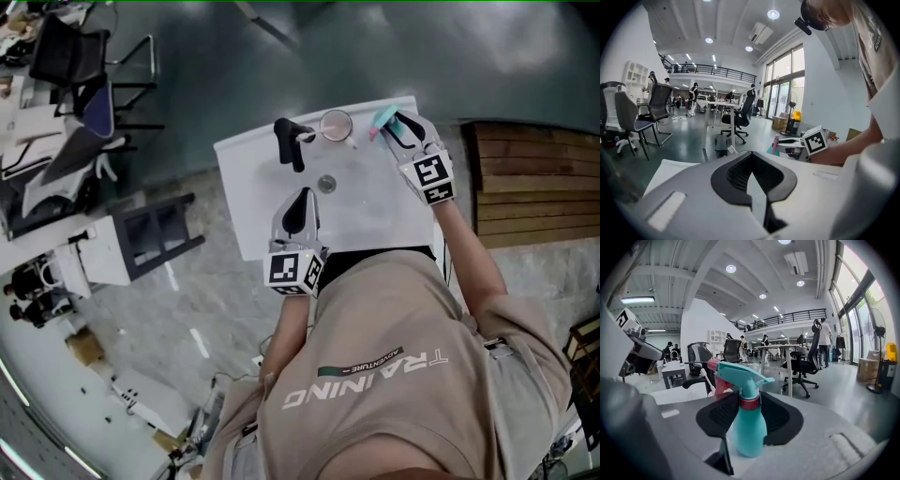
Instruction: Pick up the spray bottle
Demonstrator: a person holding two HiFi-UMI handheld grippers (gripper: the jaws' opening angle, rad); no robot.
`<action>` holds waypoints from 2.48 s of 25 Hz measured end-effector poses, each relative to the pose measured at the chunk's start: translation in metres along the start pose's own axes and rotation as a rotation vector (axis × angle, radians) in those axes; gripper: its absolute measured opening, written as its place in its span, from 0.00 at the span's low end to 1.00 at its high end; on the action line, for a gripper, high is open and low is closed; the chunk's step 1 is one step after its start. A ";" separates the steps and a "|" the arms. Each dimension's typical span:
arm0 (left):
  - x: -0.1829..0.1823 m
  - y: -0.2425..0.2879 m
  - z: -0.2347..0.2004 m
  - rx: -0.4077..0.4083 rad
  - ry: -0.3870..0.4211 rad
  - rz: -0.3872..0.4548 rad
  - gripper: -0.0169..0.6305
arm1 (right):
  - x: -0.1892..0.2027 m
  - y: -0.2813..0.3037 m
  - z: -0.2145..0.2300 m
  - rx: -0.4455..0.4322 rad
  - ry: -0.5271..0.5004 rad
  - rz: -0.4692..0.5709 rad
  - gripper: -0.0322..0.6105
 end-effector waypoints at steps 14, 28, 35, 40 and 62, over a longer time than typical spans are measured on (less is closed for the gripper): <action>-0.015 -0.011 -0.012 0.019 0.016 0.020 0.05 | -0.016 -0.001 -0.011 -0.016 -0.057 -0.006 0.26; -0.014 -0.023 -0.052 0.096 0.025 0.107 0.05 | -0.075 -0.041 -0.049 0.074 -0.056 0.046 0.26; -0.023 -0.018 -0.059 0.139 0.042 0.158 0.05 | -0.096 -0.060 -0.064 0.111 -0.067 0.093 0.26; -0.032 -0.021 -0.064 0.155 0.057 0.175 0.05 | -0.108 -0.071 -0.070 0.139 -0.063 0.116 0.26; -0.058 -0.022 -0.082 0.163 0.110 0.216 0.05 | -0.111 -0.087 -0.086 0.165 -0.037 0.165 0.26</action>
Point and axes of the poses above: the fingertips, and each gripper's own axes: y forward along the fingers, z to its right, x out of its underside, the point moved 8 cm from there along -y, backward along the fingers, and after that the axes turned 1 degree about -y, right-handed, at the moved point
